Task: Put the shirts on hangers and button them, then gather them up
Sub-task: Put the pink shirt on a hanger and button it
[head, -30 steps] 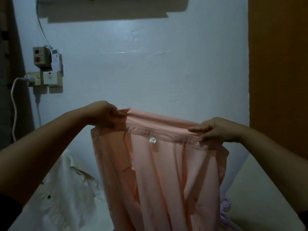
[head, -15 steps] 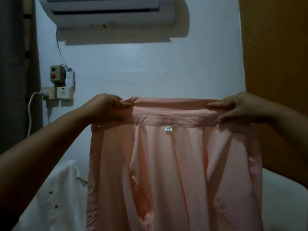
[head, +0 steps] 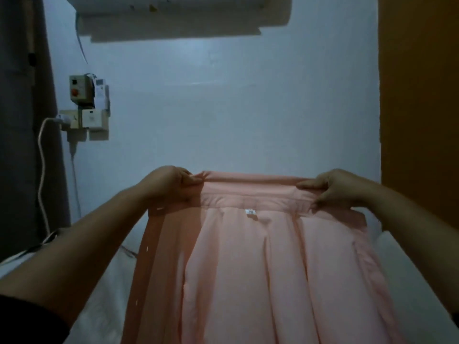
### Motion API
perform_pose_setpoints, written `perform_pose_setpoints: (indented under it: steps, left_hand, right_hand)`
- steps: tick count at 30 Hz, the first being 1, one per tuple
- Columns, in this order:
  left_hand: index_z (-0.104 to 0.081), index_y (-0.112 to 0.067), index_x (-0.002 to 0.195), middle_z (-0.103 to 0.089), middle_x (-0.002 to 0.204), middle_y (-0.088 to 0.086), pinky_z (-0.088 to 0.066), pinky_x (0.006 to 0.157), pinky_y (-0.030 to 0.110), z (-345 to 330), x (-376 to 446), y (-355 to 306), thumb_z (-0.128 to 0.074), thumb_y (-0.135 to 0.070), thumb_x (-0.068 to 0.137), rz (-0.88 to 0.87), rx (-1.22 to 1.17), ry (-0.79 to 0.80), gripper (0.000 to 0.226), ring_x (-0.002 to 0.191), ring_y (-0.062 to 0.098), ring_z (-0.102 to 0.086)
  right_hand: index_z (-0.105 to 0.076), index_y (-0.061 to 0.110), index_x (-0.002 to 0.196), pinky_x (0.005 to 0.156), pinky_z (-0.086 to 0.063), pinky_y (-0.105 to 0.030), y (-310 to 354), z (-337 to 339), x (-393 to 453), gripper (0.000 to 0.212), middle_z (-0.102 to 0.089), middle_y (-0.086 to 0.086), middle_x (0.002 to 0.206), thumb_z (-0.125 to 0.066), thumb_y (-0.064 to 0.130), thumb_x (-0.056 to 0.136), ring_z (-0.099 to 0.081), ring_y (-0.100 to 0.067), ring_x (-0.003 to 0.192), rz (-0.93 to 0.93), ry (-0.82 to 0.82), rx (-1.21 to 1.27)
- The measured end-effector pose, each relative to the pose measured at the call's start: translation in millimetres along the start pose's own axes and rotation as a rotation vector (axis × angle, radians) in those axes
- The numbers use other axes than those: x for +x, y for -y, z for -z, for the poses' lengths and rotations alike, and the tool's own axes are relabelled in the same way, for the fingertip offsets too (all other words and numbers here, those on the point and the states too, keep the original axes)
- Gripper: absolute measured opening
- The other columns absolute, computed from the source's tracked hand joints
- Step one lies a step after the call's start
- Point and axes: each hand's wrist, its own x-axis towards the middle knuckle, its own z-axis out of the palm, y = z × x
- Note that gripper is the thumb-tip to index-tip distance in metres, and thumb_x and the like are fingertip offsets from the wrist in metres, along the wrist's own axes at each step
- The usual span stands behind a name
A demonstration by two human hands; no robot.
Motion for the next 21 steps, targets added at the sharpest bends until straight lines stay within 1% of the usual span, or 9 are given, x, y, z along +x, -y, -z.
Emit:
perform_pose_setpoints:
  steps: [3, 5, 6, 9, 12, 14, 17, 19, 21]
  left_hand:
    - [-0.063, -0.033, 0.124, -0.062, 0.124, -0.01, -0.034, 0.078, 0.014, -96, -8, 9, -0.065, -0.045, 0.079, 0.016, -0.037, 0.212, 0.047, 0.106, 0.008, -0.058]
    - [-0.068, -0.033, 0.118, -0.067, 0.117, -0.008, -0.041, 0.08, 0.019, -164, -18, 15, -0.043, -0.063, 0.067, 0.073, -0.112, 0.315, 0.064, 0.102, 0.011, -0.062]
    - [-0.069, -0.031, 0.115, -0.068, 0.113, -0.005, -0.044, 0.082, 0.022, -197, -23, 19, -0.039, -0.065, 0.064, 0.109, -0.134, 0.367, 0.069, 0.1, 0.013, -0.063]
    - [-0.067, -0.031, 0.118, -0.066, 0.111, -0.003, -0.045, 0.084, 0.025, -282, -39, 27, -0.056, -0.052, 0.08, 0.193, -0.152, 0.496, 0.045, 0.105, 0.016, -0.061]
    - [-0.059, -0.037, 0.128, -0.06, 0.121, -0.005, -0.043, 0.088, 0.025, -351, -46, 33, -0.066, -0.039, 0.083, 0.182, -0.147, 0.573, 0.046, 0.112, 0.016, -0.057]
    - [-0.06, -0.035, 0.126, -0.062, 0.12, -0.004, -0.045, 0.087, 0.025, -391, -48, 35, -0.066, -0.041, 0.083, 0.225, -0.173, 0.591, 0.044, 0.108, 0.014, -0.059]
    - [-0.057, -0.042, 0.128, -0.062, 0.121, -0.008, -0.044, 0.087, 0.026, -446, -56, 34, -0.061, -0.05, 0.085, 0.285, -0.177, 0.626, 0.044, 0.109, 0.014, -0.058]
    - [-0.062, -0.038, 0.122, -0.064, 0.118, -0.007, -0.045, 0.086, 0.027, -479, -59, 31, -0.056, -0.057, 0.085, 0.388, -0.187, 0.589, 0.042, 0.108, 0.016, -0.06]
    - [-0.069, -0.028, 0.105, -0.068, 0.107, -0.002, -0.044, 0.082, 0.028, -487, -63, 20, -0.043, -0.058, 0.085, 0.451, -0.119, 0.471, 0.044, 0.102, 0.022, -0.063]
  right_hand:
    - [-0.056, 0.031, 0.128, 0.067, -0.035, -0.001, -46, -97, 12, 0.065, -0.062, 0.007, 0.125, -0.081, 0.021, 0.069, -0.053, 0.003, 0.096, -0.084, 0.182, 0.045]
    - [-0.056, 0.03, 0.129, 0.07, -0.034, -0.004, -72, -160, 10, 0.065, -0.06, 0.008, 0.128, -0.08, 0.021, 0.07, -0.051, 0.002, 0.103, -0.145, 0.292, 0.091]
    - [-0.056, 0.029, 0.129, 0.072, -0.034, -0.004, -83, -188, 9, 0.064, -0.06, 0.008, 0.128, -0.079, 0.02, 0.07, -0.051, 0.002, 0.105, -0.178, 0.338, 0.114]
    - [-0.054, 0.026, 0.131, 0.079, -0.033, -0.006, -114, -266, 8, 0.064, -0.057, 0.005, 0.132, -0.078, 0.018, 0.072, -0.051, -0.002, 0.112, -0.257, 0.437, 0.171]
    - [-0.052, 0.026, 0.133, 0.078, -0.035, -0.011, -141, -330, 15, 0.064, -0.055, 0.002, 0.135, -0.076, 0.018, 0.074, -0.054, -0.012, 0.116, -0.32, 0.475, 0.178]
    - [-0.053, 0.028, 0.132, 0.082, -0.04, -0.017, -158, -367, 20, 0.063, -0.054, 0.004, 0.136, -0.076, 0.016, 0.074, -0.056, -0.016, 0.115, -0.372, 0.494, 0.201]
    - [-0.054, 0.028, 0.131, 0.086, -0.041, -0.017, -180, -420, 21, 0.063, -0.055, 0.003, 0.135, -0.075, 0.015, 0.073, -0.056, -0.014, 0.116, -0.401, 0.533, 0.202]
    - [-0.057, 0.027, 0.128, 0.081, -0.039, -0.01, -196, -456, 21, 0.061, -0.057, 0.008, 0.13, -0.074, 0.01, 0.072, -0.054, -0.009, 0.117, -0.447, 0.54, 0.258]
    - [-0.06, 0.025, 0.126, 0.079, -0.036, -0.004, -197, -472, 20, 0.055, -0.057, 0.011, 0.129, -0.069, 0.015, 0.073, -0.05, -0.006, 0.121, -0.443, 0.533, 0.275]
